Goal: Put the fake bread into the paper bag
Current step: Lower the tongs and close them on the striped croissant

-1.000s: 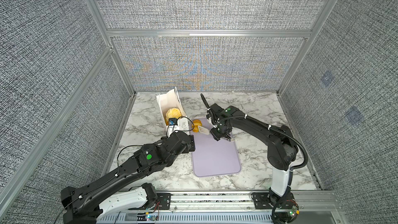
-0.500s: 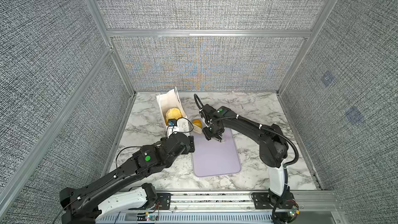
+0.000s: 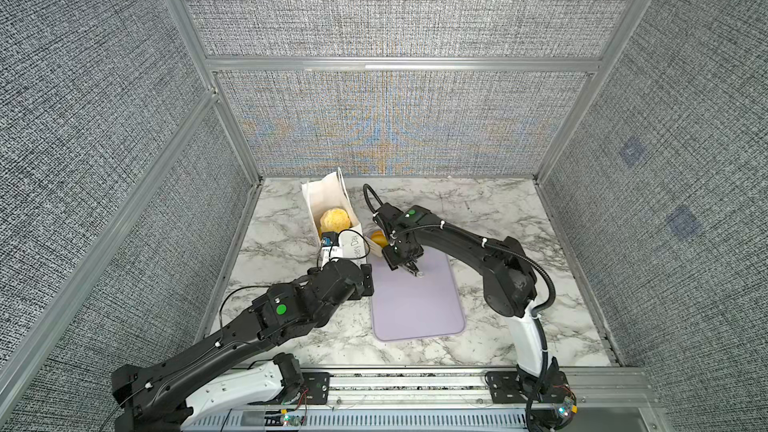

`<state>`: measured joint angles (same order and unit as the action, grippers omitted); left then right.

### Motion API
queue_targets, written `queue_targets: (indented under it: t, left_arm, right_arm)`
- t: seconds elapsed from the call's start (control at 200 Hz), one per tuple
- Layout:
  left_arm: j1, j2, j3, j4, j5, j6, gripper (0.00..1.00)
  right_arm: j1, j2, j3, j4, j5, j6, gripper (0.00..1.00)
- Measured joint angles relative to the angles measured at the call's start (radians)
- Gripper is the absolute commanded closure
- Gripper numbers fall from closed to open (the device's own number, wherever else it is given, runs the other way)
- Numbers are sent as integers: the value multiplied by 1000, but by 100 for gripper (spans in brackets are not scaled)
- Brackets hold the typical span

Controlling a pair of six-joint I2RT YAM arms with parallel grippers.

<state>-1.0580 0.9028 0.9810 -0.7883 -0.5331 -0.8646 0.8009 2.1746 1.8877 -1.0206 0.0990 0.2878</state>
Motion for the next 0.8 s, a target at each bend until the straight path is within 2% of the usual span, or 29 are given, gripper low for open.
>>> queue_targets:
  t: [0.105, 0.445, 0.801]
  left_arm:
    - [-2, 11, 4, -1, -7, 0, 1]
    - [-7, -6, 16, -7, -26, 0, 1]
    - [-8, 0, 64, -34, -51, 5, 1]
  right_arm:
    - [-3, 22, 31, -14, 9, -1, 40]
    - [-15, 42, 48, -74, 12, -86, 63]
    - [-38, -82, -56, -96, -7, -159, 64]
